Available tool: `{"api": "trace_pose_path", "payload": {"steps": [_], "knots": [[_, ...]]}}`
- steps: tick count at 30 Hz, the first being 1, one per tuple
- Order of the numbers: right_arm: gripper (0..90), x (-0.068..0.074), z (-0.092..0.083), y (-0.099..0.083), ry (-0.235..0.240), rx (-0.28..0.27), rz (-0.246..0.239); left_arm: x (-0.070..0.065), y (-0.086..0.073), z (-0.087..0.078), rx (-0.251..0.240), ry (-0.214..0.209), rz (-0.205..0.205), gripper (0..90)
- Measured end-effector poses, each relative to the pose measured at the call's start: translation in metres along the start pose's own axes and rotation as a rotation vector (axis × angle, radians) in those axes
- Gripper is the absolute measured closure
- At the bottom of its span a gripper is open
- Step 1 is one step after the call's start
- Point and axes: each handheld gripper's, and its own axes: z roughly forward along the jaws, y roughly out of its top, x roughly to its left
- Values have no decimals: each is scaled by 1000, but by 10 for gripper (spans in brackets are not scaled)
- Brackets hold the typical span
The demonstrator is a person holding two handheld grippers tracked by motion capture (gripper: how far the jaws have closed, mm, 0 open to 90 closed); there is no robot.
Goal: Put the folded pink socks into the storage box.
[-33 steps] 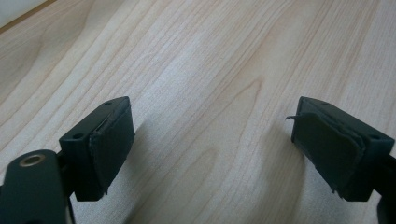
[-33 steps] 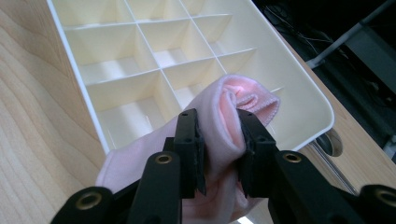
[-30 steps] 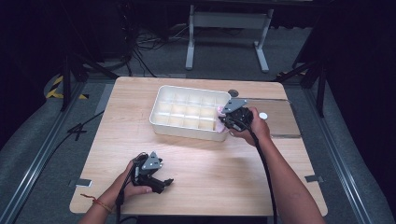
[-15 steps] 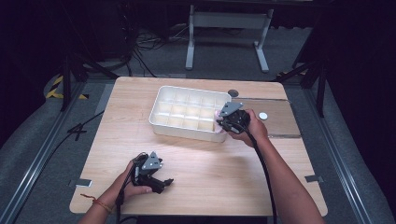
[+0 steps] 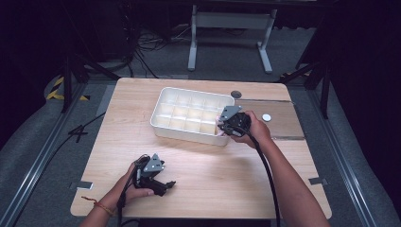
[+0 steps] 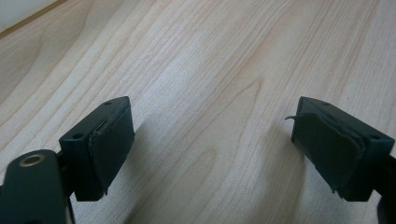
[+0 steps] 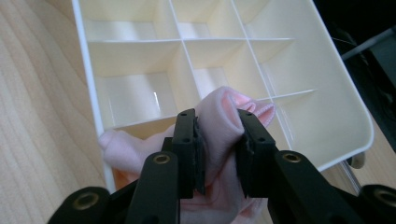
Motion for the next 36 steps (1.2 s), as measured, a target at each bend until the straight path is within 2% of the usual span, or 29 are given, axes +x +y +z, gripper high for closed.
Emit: {"api": "trace_pose_path", "payload": {"steps": [5, 15, 21, 25, 29, 36], "knots": [[721, 6, 8, 2, 54, 41, -80, 0, 0, 0, 1, 1, 1, 133], [738, 3, 11, 2, 108, 72, -66, 0, 0, 0, 0, 0, 0, 133], [752, 2, 17, 6, 171, 147, -64, 0, 0, 0, -1, 1, -1, 133], [757, 1, 24, 8, 194, 204, -80, 0, 0, 0, 0, 0, 0, 133], [759, -1, 27, 10, 218, 235, -69, 0, 0, 0, 0, 0, -1, 133], [759, -10, 30, 12, 278, 263, 10, 0, 0, 0, 3, 0, 3, 133]]}}
